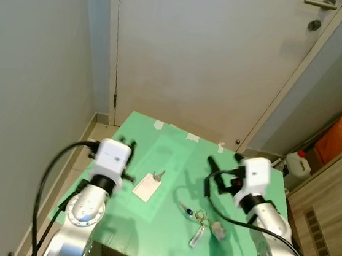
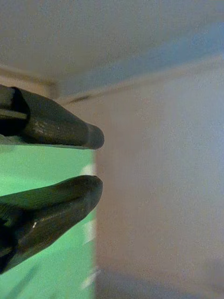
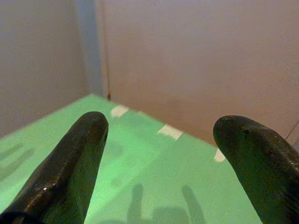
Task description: Hang keys on a hook
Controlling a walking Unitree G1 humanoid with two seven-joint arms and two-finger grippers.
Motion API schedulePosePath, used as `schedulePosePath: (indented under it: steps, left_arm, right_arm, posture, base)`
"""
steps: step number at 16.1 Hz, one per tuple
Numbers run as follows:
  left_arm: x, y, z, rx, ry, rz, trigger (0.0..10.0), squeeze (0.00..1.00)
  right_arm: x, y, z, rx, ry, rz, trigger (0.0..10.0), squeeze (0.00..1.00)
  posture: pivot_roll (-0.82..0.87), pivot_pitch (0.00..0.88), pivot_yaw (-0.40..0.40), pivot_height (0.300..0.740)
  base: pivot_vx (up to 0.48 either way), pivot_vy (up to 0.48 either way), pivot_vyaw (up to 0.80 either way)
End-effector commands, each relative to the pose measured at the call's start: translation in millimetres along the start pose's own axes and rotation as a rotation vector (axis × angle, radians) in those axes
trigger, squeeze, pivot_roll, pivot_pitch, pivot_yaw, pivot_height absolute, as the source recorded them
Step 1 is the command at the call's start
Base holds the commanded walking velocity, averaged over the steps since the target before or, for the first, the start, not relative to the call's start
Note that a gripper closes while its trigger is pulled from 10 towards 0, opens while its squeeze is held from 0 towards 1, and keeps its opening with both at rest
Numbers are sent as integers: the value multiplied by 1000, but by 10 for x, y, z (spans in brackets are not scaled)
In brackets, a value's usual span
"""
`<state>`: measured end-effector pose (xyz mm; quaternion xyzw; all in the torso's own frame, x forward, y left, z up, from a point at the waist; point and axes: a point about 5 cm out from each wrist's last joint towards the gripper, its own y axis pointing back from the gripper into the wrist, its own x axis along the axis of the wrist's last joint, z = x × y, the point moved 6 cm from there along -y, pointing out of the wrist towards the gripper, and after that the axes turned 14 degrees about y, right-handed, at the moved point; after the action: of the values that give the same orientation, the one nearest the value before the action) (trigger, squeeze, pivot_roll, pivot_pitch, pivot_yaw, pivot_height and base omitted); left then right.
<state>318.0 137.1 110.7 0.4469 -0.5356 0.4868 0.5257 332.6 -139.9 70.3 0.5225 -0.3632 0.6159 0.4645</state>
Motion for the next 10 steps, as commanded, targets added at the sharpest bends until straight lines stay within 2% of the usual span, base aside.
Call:
schedulePosePath:
  steps: [1,3,4,6,10]
  left_arm:
    - [142,4,-34,21,12,64,10000,1000]
    - [143,-2,-28,24,40,60,10000,1000]
    - [119,-3,-35,24,37,46,10000,1000]
    - [47,-5,34,-12,33,17,10000,1000]
    - [27,-12,-9,7,49,13,10000,1000]
  right_arm:
    - [71,24,141,-53,-18,39,10000,0]
    - [-38,40,335,-174,-114,4,10000,0]
    - [-70,53,383,-201,-139,-8,10000,0]
    - [-41,55,342,-178,-104,3,10000,0]
    - [-26,82,391,-223,-111,21,10000,0]
  posture:
    - [29,0,-113,740]
    - [31,1,-111,740]
    - [31,2,-110,740]
    - [31,5,-107,740]
    - [29,3,-104,740]
  base:
    - [0,0,0]
    - [0,0,0]
    - [0,0,0]
    - [0,0,0]
    - [0,0,0]
